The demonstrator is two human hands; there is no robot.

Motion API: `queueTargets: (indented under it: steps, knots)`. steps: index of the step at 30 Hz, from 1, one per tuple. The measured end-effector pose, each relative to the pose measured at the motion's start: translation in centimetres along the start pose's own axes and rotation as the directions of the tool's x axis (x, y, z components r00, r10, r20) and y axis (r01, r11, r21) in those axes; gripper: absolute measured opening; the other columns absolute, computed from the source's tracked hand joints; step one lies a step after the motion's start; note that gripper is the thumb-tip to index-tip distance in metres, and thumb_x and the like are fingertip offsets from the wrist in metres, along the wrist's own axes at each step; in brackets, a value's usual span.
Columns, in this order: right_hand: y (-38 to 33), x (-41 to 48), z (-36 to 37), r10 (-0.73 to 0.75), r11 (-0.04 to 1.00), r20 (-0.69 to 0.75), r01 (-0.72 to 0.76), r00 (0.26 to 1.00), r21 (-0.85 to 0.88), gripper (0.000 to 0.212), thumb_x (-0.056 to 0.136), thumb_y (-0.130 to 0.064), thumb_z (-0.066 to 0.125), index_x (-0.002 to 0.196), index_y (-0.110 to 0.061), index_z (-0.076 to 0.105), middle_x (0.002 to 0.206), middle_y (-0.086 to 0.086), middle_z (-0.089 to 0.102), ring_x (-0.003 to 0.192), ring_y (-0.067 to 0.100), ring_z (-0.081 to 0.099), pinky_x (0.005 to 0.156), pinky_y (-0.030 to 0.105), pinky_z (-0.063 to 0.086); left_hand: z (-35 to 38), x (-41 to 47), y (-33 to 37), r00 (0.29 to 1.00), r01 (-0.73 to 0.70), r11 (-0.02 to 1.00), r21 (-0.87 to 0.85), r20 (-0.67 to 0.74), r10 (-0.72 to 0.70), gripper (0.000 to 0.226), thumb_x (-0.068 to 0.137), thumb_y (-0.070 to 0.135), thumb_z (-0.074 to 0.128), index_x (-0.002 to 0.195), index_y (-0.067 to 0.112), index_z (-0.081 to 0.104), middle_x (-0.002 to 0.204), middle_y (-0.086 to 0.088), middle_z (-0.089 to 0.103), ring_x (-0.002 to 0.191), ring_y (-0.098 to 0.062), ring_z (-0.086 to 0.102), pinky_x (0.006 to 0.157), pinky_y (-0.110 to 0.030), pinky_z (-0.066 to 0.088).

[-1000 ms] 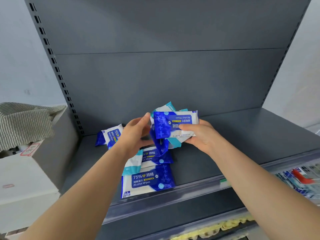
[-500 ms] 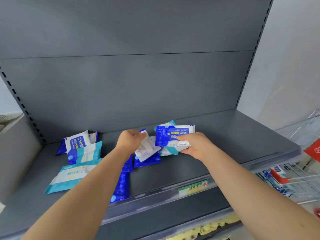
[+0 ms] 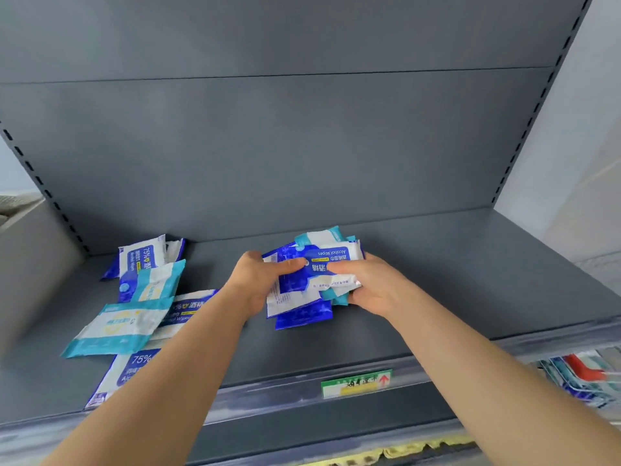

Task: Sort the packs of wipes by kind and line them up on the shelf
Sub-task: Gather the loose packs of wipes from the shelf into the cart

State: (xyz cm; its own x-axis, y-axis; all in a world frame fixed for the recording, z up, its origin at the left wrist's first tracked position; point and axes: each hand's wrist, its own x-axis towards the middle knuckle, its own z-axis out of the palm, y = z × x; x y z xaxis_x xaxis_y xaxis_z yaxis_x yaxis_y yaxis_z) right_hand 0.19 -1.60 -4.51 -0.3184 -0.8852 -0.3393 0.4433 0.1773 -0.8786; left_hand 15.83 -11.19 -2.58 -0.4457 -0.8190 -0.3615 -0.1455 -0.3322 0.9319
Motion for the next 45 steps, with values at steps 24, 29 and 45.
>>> queueTargets:
  steps: [24, 29, 45]
  knots:
    - [-12.0, -21.6, -40.3, -0.303, 0.947, -0.452, 0.316, 0.839, -0.048, 0.031, 0.087, -0.005, 0.062, 0.117, -0.012, 0.059, 0.112, 0.013, 0.07, 0.094, 0.025, 0.07, 0.076, 0.041, 0.059, 47.5, -5.3, -2.4, 0.841, -0.123, 0.99, -0.065, 0.523, 0.139, 0.083, 0.065, 0.028, 0.085, 0.134, 0.027, 0.038, 0.114, -0.002, 0.069, 0.086, -0.024, 0.073, 0.076, -0.051, 0.059]
    - [-14.6, -24.0, -51.7, -0.202, 0.967, -0.52, 0.253, 0.83, 0.027, 0.022, 0.091, 0.0, 0.048, 0.109, -0.01, 0.056, 0.098, 0.009, 0.07, 0.088, 0.021, 0.068, 0.077, 0.038, 0.057, 59.9, -5.3, -4.8, 0.854, -0.096, 0.995, -0.01, 0.512, 0.087, 0.069, 0.072, 0.027, 0.083, 0.125, 0.034, 0.039, 0.104, 0.003, 0.069, 0.078, -0.019, 0.073, 0.06, -0.038, 0.06]
    - [-13.1, -8.7, -80.6, 0.132, 0.983, -0.574, -0.03, 0.808, 0.184, 0.021, 0.092, -0.005, 0.052, 0.109, -0.017, 0.052, 0.099, 0.011, 0.069, 0.085, 0.023, 0.067, 0.069, 0.04, 0.058, 83.4, 12.5, -16.4, 0.916, 0.172, 0.947, 0.272, 0.309, -0.255, 0.059, 0.066, 0.048, 0.083, 0.108, 0.014, 0.06, 0.099, -0.007, 0.073, 0.085, -0.027, 0.072, 0.078, -0.046, 0.059]
